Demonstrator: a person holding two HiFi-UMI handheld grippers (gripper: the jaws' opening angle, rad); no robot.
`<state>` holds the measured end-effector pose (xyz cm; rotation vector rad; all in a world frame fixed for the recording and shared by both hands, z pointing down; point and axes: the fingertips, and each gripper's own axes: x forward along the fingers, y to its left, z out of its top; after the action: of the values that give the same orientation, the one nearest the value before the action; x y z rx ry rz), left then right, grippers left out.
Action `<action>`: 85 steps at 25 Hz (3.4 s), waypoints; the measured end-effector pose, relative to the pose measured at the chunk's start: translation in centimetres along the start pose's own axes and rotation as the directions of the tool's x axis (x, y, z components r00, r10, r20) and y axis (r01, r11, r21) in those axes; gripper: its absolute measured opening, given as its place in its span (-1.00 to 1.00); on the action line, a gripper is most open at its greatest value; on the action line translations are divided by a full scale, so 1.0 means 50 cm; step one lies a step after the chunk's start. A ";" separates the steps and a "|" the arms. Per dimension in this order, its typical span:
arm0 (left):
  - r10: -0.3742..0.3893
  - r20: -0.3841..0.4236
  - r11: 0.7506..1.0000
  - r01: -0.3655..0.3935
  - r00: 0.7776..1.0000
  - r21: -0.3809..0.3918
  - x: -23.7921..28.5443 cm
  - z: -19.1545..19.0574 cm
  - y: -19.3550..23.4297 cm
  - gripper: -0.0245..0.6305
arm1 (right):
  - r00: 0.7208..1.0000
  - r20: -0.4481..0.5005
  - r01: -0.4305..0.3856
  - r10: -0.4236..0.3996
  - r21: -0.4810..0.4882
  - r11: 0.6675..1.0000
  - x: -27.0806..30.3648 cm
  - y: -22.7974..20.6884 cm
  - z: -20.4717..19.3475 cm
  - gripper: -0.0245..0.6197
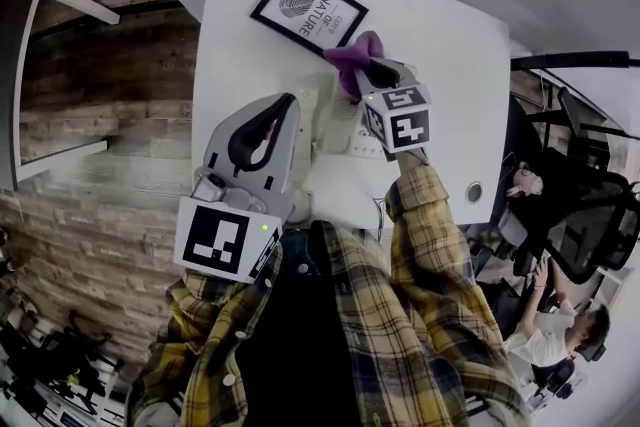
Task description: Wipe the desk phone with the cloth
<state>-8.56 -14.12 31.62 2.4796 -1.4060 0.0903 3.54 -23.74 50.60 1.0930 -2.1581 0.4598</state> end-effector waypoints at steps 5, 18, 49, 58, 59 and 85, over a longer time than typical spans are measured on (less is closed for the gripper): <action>-0.009 0.003 1.000 0.009 1.000 0.003 -0.002 0.002 -0.006 -0.88 | 0.999 -0.014 -0.047 0.048 0.093 0.995 -0.005 0.006 -0.011 -0.74; -0.010 0.034 1.000 0.010 0.999 0.008 -0.020 0.020 -0.006 -0.88 | 0.998 -0.009 -0.065 0.067 0.158 0.985 -0.030 0.033 -0.043 -0.74; -0.029 0.012 0.999 0.028 1.000 0.042 -0.040 0.018 -0.023 -0.88 | 0.979 0.025 -0.204 0.202 0.095 0.975 -0.119 0.210 -0.230 -0.74; -0.028 0.007 0.998 0.027 1.000 0.053 -0.038 0.019 -0.021 -0.88 | 0.967 0.075 -0.253 0.244 0.153 0.955 -0.132 0.209 -0.239 -0.74; -0.028 0.006 0.998 0.028 1.000 0.055 -0.037 0.019 -0.021 -0.88 | 0.966 0.085 -0.254 0.243 0.166 0.953 -0.136 0.205 -0.237 -0.74; 0.031 0.000 0.999 -0.031 1.000 0.041 -0.033 0.013 0.008 -0.88 | 0.975 0.222 0.001 -0.022 0.094 0.996 -0.074 -0.107 -0.005 -0.73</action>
<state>-9.82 -13.10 30.76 2.4908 -1.4570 0.1280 9.52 -24.63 48.26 1.2603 -2.3434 0.4545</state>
